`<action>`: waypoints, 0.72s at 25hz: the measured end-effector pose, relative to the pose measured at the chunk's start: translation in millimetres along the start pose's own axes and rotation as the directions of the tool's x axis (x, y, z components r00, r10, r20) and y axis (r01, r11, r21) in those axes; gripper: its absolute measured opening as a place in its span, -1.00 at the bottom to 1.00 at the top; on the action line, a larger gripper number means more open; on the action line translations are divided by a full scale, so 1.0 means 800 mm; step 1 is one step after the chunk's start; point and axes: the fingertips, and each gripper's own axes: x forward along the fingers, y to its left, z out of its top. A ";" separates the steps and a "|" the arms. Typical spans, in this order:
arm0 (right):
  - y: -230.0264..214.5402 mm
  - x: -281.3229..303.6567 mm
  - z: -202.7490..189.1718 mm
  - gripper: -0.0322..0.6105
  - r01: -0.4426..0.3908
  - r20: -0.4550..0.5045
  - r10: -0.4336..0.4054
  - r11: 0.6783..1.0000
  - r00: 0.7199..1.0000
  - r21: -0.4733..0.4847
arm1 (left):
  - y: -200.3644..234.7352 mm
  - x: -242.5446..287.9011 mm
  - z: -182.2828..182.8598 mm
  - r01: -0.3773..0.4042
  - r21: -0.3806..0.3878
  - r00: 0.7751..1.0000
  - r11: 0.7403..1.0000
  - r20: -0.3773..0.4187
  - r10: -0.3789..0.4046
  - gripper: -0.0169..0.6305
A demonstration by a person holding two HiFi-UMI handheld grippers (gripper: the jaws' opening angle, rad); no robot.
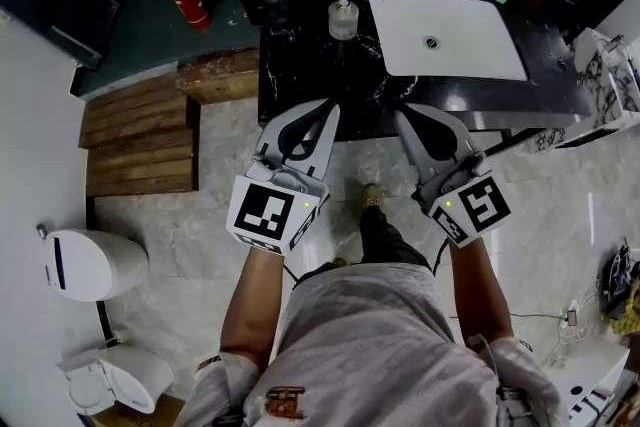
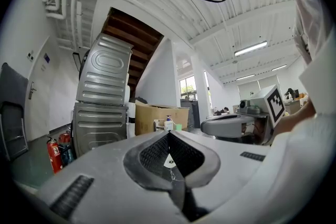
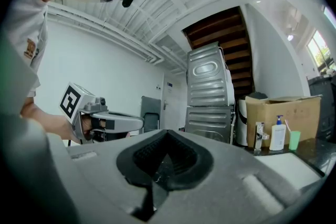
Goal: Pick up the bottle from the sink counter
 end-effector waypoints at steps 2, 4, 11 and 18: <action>-0.022 0.016 -0.003 -0.89 -0.008 -0.004 0.008 1.000 1.000 0.002 | 0.014 0.022 -0.002 -0.011 0.000 1.000 1.000 -0.007 0.011 -0.94; -0.045 0.032 -0.007 -0.89 -0.020 -0.009 0.020 1.000 1.000 0.005 | 0.028 0.045 -0.003 -0.024 0.002 1.000 1.000 -0.014 0.024 -0.95; -0.129 0.078 -0.019 -0.89 -0.058 -0.016 0.058 0.998 0.998 0.020 | 0.071 0.122 -0.017 -0.080 0.016 0.995 0.997 -0.060 0.081 -0.94; -0.194 0.115 -0.031 -0.89 -0.116 -0.020 0.117 0.993 0.993 0.035 | 0.106 0.188 -0.046 -0.148 0.018 0.980 0.989 -0.130 0.150 -0.93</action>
